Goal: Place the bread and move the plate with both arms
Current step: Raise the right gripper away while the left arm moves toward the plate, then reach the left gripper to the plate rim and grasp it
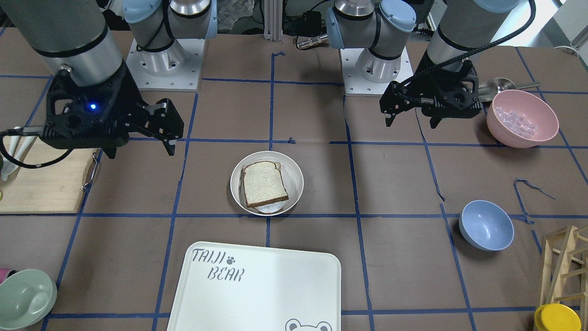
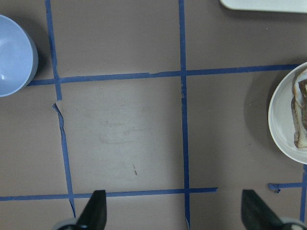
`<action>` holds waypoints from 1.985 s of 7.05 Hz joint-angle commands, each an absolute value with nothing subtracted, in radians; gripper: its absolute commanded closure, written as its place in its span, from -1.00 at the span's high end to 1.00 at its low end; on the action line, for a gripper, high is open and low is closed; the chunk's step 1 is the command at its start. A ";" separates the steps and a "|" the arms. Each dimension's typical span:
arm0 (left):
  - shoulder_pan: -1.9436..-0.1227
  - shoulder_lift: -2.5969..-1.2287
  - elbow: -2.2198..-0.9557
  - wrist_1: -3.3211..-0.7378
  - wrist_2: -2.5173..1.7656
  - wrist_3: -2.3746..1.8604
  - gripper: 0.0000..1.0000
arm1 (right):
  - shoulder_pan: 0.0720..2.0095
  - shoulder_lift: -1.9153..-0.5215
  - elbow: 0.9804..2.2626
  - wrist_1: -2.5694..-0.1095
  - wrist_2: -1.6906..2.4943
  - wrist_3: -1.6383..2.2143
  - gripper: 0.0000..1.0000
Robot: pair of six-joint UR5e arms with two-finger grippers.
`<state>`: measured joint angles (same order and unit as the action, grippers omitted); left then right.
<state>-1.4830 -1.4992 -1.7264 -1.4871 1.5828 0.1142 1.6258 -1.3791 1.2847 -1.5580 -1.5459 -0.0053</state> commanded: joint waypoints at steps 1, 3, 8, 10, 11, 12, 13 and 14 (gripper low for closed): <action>-1.485 -1.518 -1.736 -1.477 1.579 0.104 1.00 | 1.595 -1.393 1.281 -1.557 -1.542 -0.009 1.00; -1.503 -1.566 -1.781 -1.465 1.553 -0.002 1.00 | 1.595 -1.405 1.292 -1.536 -1.558 -0.012 1.00; -1.702 -1.767 -1.908 -1.028 1.476 -0.127 0.94 | 1.594 -1.431 1.347 -1.536 -1.558 -0.008 1.00; -1.742 -1.843 -1.908 -0.985 1.471 -0.152 0.79 | 1.594 -1.431 1.347 -1.536 -1.562 -0.008 1.00; -1.764 -1.879 -1.908 -0.938 1.470 -0.156 0.79 | 1.594 -1.431 1.347 -1.536 -1.562 -0.009 1.00; -1.775 -1.911 -1.916 -0.922 1.450 -0.163 0.79 | 1.594 -1.431 1.348 -1.536 -1.562 -0.008 1.00; -1.775 -1.934 -1.928 -0.910 1.441 -0.161 0.78 | 1.594 -1.431 1.348 -1.536 -1.562 -0.008 1.00; -1.781 -1.953 -1.930 -0.902 1.439 -0.164 0.70 | 1.594 -1.431 1.348 -1.536 -1.562 -0.009 1.00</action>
<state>-1.7739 -1.9253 -1.9235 -0.9160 1.4456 -0.1611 1.5938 -1.4312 1.3481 -1.5355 -1.5616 -0.0081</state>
